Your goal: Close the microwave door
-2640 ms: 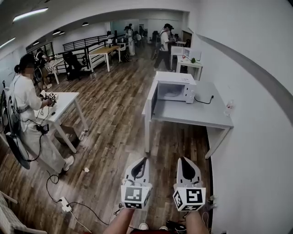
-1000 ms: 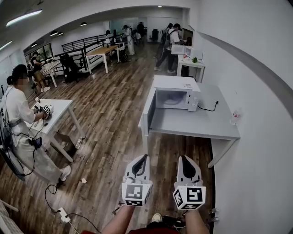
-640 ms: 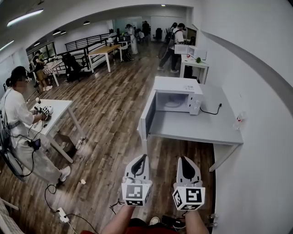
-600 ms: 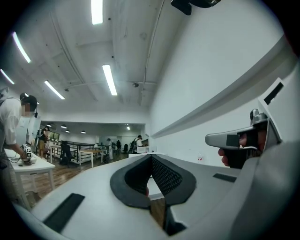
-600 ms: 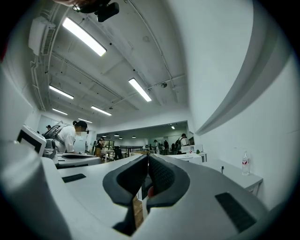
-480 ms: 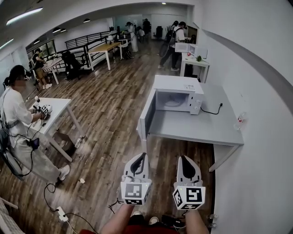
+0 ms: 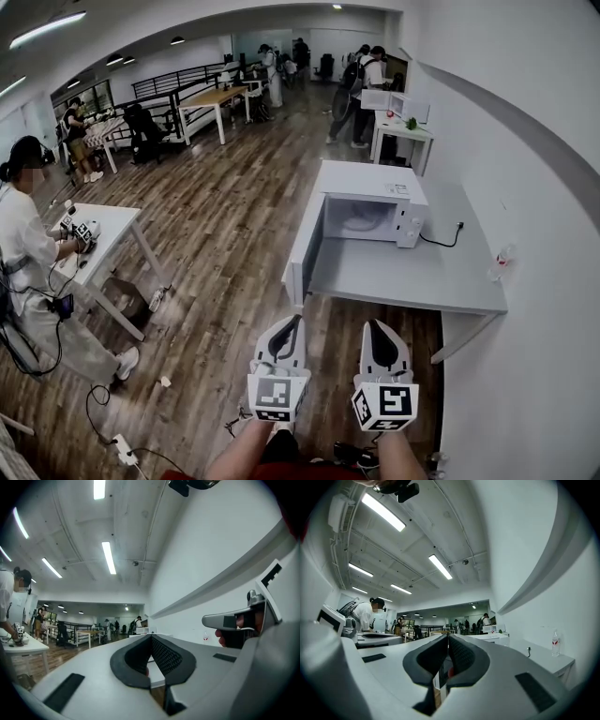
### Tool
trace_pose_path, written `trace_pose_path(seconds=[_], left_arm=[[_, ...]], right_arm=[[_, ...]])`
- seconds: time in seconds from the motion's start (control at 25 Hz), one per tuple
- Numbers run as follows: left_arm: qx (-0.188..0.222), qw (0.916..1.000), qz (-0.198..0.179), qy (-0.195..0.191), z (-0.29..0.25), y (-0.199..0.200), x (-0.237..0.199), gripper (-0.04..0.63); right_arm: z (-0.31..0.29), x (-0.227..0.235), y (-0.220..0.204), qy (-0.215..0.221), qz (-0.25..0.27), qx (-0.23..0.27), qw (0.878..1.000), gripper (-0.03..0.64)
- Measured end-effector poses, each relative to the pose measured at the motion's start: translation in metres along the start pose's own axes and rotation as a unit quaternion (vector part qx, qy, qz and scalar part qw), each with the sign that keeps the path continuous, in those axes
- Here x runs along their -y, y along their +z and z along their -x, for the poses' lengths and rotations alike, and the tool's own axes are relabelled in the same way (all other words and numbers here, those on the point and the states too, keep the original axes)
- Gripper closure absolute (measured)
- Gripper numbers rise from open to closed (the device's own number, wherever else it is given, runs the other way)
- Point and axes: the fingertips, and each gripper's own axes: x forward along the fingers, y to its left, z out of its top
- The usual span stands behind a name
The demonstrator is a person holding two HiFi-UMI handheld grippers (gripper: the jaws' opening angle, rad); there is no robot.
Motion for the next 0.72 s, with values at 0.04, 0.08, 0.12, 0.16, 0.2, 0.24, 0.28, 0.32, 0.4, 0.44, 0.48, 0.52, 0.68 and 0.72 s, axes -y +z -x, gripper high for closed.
trace_pose_path(seconds=[0.04, 0.08, 0.12, 0.16, 0.2, 0.24, 0.28, 0.32, 0.4, 0.44, 0.48, 0.52, 0.68, 0.72], left_arm=[[0.000, 1.0000, 0.000, 0.001, -0.006, -0.001, -0.007, 0.569], [0.000, 1.0000, 0.000, 0.001, -0.013, -0.004, -0.014, 0.569], [-0.002, 1.0000, 0.001, 0.000, -0.019, -0.007, -0.020, 0.569], [-0.004, 1.0000, 0.003, -0.001, -0.026, -0.010, -0.027, 0.569], [-0.005, 1.0000, 0.004, -0.002, -0.032, -0.013, -0.032, 0.569], [-0.007, 1.0000, 0.006, -0.002, -0.038, -0.017, -0.038, 0.569], [-0.008, 0.9999, 0.007, -0.003, -0.044, -0.020, -0.043, 0.569], [-0.009, 0.9999, 0.008, -0.003, -0.050, -0.023, -0.049, 0.569], [-0.011, 0.9999, 0.009, -0.003, -0.061, -0.030, -0.061, 0.569], [-0.014, 0.9998, 0.010, -0.003, -0.066, -0.035, -0.066, 0.569], [-0.018, 0.9998, 0.011, -0.004, -0.071, -0.040, -0.071, 0.569], [-0.022, 0.9997, 0.012, -0.005, -0.076, -0.045, -0.075, 0.569], [-0.045, 0.9988, 0.013, -0.011, -0.096, -0.073, -0.090, 0.569], [-0.050, 0.9986, 0.014, -0.013, -0.100, -0.080, -0.093, 0.568]], right_arm=[[-0.010, -0.002, -0.002, 0.001, 0.000, 0.000, 1.000, 0.588], [-0.019, -0.003, -0.005, 0.001, -0.001, -0.001, 1.000, 0.588], [-0.029, -0.004, -0.008, 0.000, -0.003, -0.003, 1.000, 0.588], [-0.038, -0.006, -0.011, -0.001, -0.004, -0.007, 1.000, 0.589], [-0.047, -0.007, -0.015, -0.001, -0.005, -0.011, 1.000, 0.588], [-0.055, -0.009, -0.019, -0.001, -0.005, -0.014, 1.000, 0.588], [-0.063, -0.011, -0.023, 0.000, -0.005, -0.017, 1.000, 0.589], [-0.071, -0.012, -0.027, 0.001, -0.004, -0.020, 1.000, 0.589], [-0.086, -0.014, -0.034, 0.002, -0.004, -0.024, 1.000, 0.588], [-0.093, -0.015, -0.038, 0.001, -0.005, -0.027, 1.000, 0.588], [-0.100, -0.016, -0.042, 0.000, -0.007, -0.032, 0.999, 0.588], [-0.107, -0.016, -0.047, 0.000, -0.009, -0.037, 0.999, 0.588], [-0.133, -0.020, -0.071, 0.005, -0.013, -0.059, 0.998, 0.588], [-0.139, -0.021, -0.078, 0.006, -0.015, -0.065, 0.998, 0.589]])
